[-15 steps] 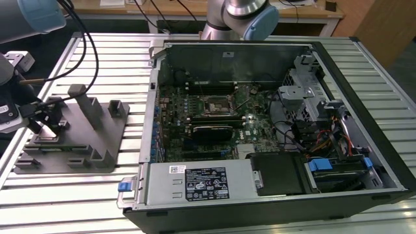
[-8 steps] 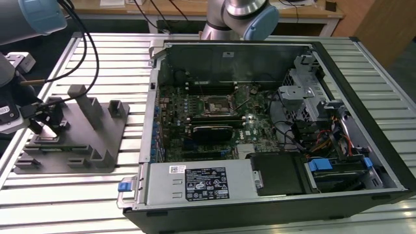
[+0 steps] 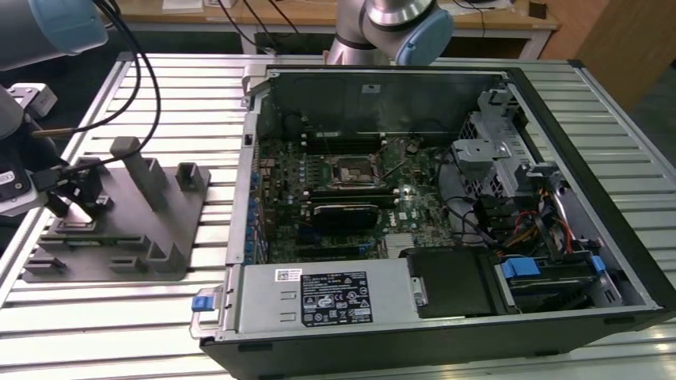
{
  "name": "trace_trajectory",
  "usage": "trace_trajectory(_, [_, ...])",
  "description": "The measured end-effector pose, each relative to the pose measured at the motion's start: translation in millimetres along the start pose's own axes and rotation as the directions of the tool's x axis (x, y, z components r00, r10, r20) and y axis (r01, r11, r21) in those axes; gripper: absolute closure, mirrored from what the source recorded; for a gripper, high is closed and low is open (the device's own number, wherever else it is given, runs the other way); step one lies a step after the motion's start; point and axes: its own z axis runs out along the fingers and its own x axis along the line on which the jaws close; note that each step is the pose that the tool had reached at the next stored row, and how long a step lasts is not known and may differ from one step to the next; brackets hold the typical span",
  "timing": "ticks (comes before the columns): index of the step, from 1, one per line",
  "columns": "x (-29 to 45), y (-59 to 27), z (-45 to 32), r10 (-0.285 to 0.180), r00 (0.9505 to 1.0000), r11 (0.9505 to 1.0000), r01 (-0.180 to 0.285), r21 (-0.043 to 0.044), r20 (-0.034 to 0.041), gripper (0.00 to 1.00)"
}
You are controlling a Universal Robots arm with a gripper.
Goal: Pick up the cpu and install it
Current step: 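Pick up the cpu and move it towards the insertion slot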
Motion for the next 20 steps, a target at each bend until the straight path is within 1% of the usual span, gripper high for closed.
trace_trajectory(4, [0.0,0.0,-1.8,0.000,1.0000,1.0000,0.000,0.0004,-0.0006,0.47])
trace_trajectory(10, [0.1,0.0,-1.9,0.000,1.0000,1.0000,0.000,0.0004,-0.0007,0.47])
trace_trajectory(12, [0.0,0.0,-2.0,0.000,1.0000,1.0000,0.000,0.0004,-0.0007,0.46])
trace_trajectory(13, [0.0,0.0,-1.9,0.000,1.0000,1.0000,0.000,0.0004,-0.0007,0.40])
trace_trajectory(20, [0.2,-0.2,3.2,-0.008,1.0000,1.0000,0.008,0.0003,-0.0010,0.40])
